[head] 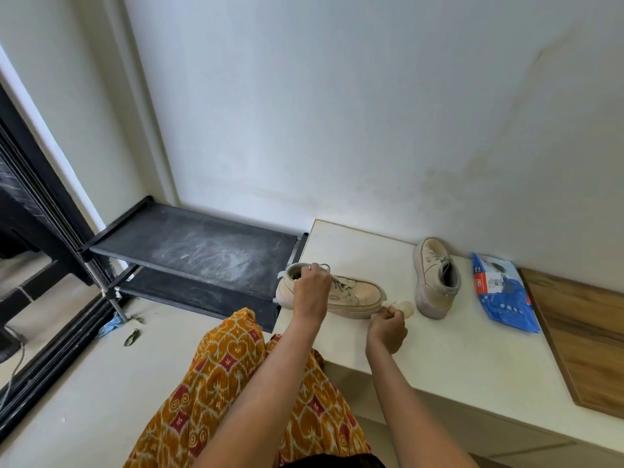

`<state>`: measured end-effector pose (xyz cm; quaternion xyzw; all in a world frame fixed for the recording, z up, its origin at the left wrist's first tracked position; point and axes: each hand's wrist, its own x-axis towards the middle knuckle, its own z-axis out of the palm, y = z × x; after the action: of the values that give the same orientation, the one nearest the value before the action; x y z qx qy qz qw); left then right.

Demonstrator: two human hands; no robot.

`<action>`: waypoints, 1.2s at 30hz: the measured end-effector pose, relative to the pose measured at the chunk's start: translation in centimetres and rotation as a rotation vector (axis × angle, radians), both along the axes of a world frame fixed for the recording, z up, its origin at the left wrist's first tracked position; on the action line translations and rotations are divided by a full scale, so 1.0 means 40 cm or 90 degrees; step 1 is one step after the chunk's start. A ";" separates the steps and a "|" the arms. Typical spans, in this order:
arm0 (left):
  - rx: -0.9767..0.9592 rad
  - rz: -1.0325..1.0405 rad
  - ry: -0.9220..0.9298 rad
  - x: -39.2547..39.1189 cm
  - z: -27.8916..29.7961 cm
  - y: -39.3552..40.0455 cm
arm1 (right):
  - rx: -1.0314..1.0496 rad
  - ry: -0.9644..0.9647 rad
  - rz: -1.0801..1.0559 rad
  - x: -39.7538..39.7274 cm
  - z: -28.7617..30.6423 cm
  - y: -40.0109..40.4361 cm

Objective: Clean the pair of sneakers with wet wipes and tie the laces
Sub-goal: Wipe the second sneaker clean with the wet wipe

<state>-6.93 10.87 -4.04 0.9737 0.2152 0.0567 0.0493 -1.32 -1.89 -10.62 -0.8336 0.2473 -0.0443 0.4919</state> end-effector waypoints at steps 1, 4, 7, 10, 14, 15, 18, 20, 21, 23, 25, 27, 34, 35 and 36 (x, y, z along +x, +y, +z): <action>-0.004 -0.002 -0.003 0.002 -0.003 0.000 | 0.007 -0.001 -0.010 -0.002 -0.002 0.005; 0.001 -0.006 -0.018 0.007 -0.007 0.001 | 0.029 -0.008 -0.027 -0.011 0.002 0.025; 0.010 0.001 -0.015 0.011 0.004 -0.007 | 0.044 -0.003 -0.010 -0.025 0.010 0.064; -0.005 -0.020 -0.020 0.024 0.018 -0.030 | 0.034 -0.017 0.084 -0.045 0.025 0.128; -0.038 -0.012 -0.036 0.035 0.025 -0.038 | 0.034 0.016 0.141 -0.072 0.037 0.177; -0.044 -0.013 -0.041 0.037 0.025 -0.036 | 0.021 0.005 0.172 -0.080 0.033 0.176; -0.035 -0.044 -0.049 0.027 0.029 -0.022 | 0.053 -0.051 0.280 -0.096 0.014 0.159; -0.019 -0.103 -0.070 0.010 0.029 0.007 | 0.060 -0.077 0.278 -0.078 0.012 0.127; -0.015 -0.134 -0.075 0.001 0.028 0.031 | 0.041 -0.093 0.252 -0.059 0.012 0.106; -0.009 -0.198 -0.079 -0.022 0.024 0.090 | -0.003 -0.110 0.179 -0.015 0.020 0.058; 0.006 -0.267 -0.068 -0.044 0.015 0.149 | -0.009 -0.102 0.149 0.031 0.027 0.013; 0.012 -0.320 -0.053 -0.061 0.008 0.187 | -0.005 -0.088 0.168 0.063 0.039 -0.014; -0.005 -0.287 -0.084 -0.059 -0.013 0.156 | -0.046 -0.081 0.168 0.101 0.054 -0.010; -0.015 -0.286 -0.090 -0.056 -0.011 0.138 | -0.052 -0.071 0.171 0.095 0.051 -0.004; -0.020 -0.291 -0.094 -0.050 -0.009 0.117 | -0.051 -0.060 0.174 0.085 0.049 0.007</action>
<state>-8.91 15.54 -4.42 0.9894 -0.0141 0.1118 0.0915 2.07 -1.61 -8.68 -0.8755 0.1063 -0.0260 0.4707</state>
